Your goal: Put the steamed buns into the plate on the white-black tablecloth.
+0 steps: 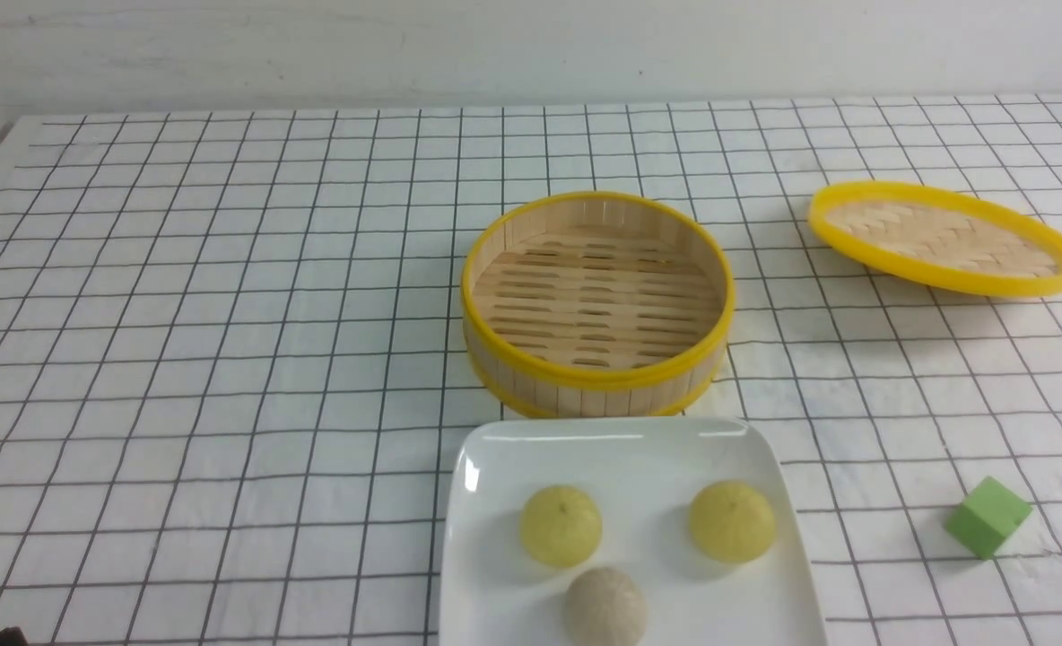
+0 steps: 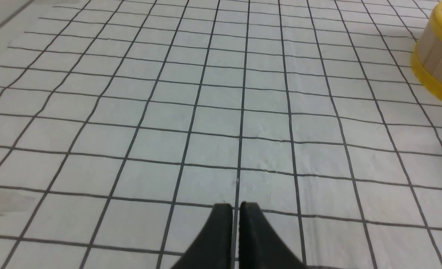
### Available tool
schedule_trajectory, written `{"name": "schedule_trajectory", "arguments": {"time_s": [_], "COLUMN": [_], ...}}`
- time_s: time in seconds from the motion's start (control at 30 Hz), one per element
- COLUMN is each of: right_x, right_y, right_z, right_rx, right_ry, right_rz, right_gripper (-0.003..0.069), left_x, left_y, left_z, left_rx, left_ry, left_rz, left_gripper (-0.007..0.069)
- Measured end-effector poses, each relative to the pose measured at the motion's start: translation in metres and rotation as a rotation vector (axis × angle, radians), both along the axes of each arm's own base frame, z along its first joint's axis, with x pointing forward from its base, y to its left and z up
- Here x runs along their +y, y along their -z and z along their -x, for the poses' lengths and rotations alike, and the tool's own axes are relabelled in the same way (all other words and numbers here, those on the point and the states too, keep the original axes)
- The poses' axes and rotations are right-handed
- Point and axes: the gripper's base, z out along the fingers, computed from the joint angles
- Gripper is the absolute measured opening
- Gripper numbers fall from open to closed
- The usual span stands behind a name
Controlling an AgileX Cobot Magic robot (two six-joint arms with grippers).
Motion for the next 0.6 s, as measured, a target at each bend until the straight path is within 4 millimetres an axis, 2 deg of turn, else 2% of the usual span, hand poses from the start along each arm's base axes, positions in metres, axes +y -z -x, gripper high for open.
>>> {"name": "schedule_trajectory", "arguments": {"time_s": [0.6], "right_x": [0.0000], "right_y": [0.0000], "right_z": [0.0000], "right_rx": [0.000], "right_ry": [0.000], "right_rz": [0.000], "right_gripper": [0.0153], "left_x": [0.0001], "left_y": [-0.0002], "left_z": [0.0000], "left_rx": [0.000], "left_ry": [0.000], "left_rz": [-0.002], "left_gripper": [0.0073]}}
